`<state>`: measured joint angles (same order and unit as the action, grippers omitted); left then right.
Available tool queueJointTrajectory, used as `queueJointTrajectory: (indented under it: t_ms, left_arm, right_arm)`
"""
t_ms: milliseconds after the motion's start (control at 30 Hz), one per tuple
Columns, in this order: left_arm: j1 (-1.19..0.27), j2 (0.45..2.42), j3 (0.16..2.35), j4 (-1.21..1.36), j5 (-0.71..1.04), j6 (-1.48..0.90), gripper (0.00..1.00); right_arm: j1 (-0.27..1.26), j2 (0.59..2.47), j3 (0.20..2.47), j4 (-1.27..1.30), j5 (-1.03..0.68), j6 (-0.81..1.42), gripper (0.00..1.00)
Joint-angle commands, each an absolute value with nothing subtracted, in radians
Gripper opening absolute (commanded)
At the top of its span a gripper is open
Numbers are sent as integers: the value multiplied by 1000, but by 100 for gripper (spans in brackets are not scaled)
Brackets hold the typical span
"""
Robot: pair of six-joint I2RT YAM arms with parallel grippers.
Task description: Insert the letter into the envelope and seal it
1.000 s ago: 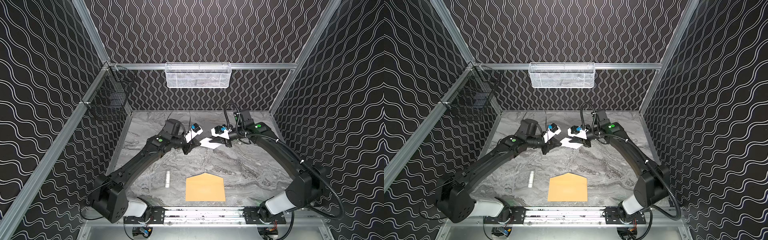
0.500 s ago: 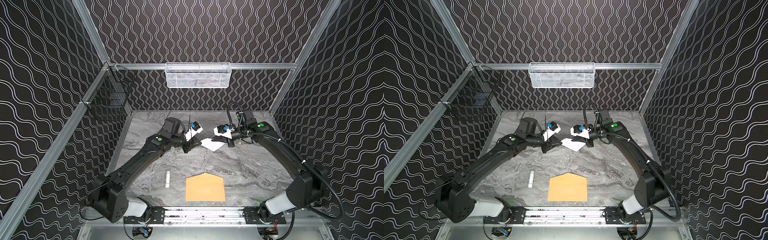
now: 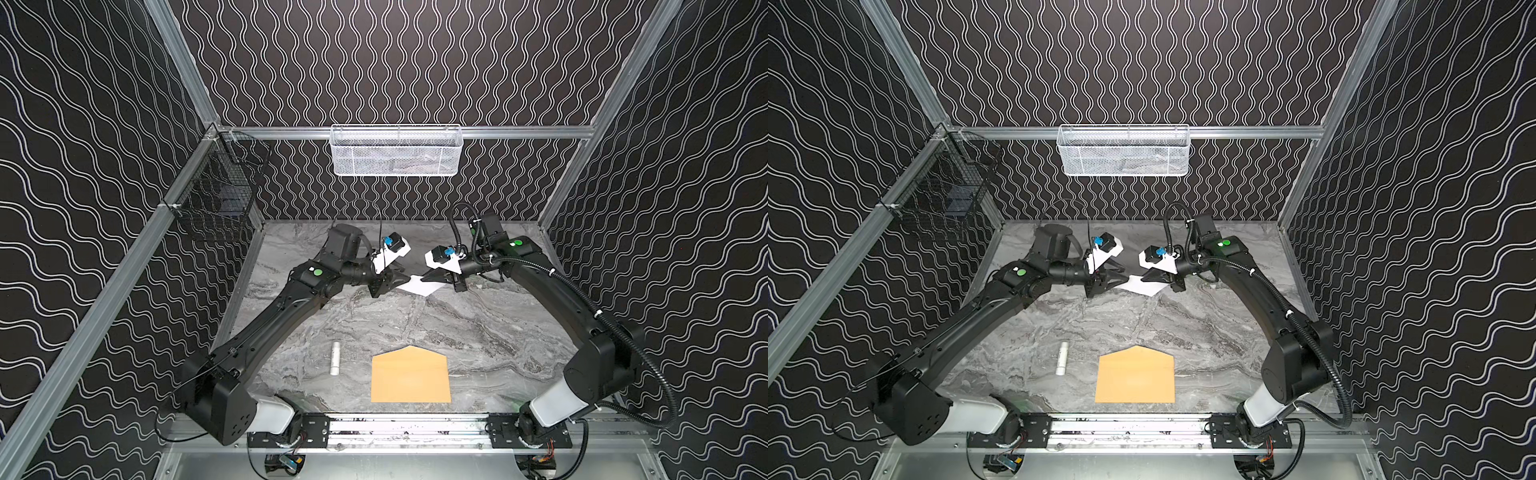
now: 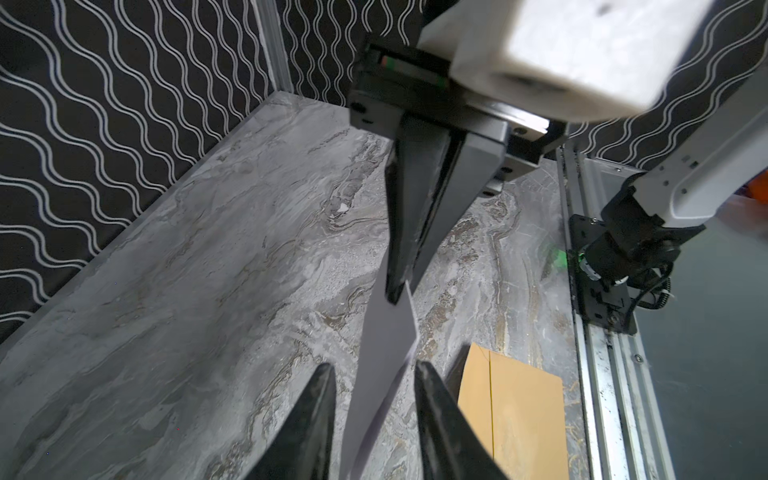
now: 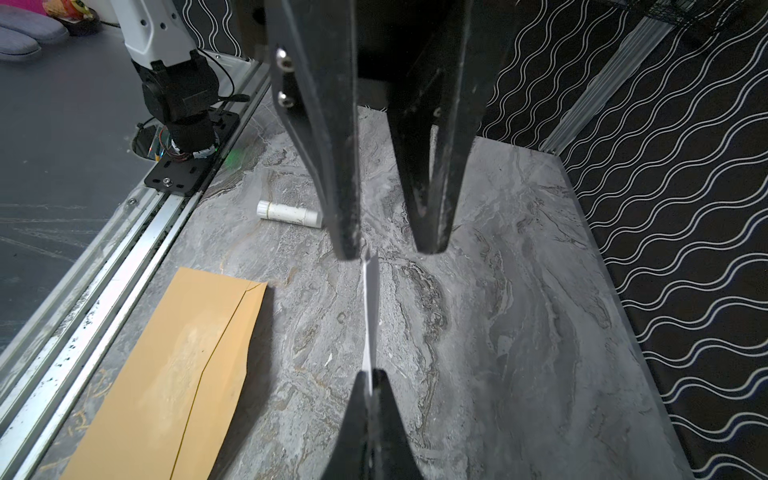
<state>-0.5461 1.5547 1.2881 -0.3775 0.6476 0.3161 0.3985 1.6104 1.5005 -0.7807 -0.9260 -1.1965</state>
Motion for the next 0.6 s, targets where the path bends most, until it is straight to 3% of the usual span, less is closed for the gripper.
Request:
queueJointTrajectory:
  t_ms: [0, 133, 567]
  left_arm:
    - [-560, 1575, 1309, -390, 683, 339, 36]
    - [-562, 1597, 1321, -386, 677, 337, 35]
    - [-562, 1624, 1345, -393, 678, 331, 4]
  right_arm:
    - [403, 1615, 1515, -816, -960, -1210, 0]
    - [404, 1616, 1516, -813, -960, -1207, 0]
    - [407, 1618, 1517, -809, -954, -1200, 0]
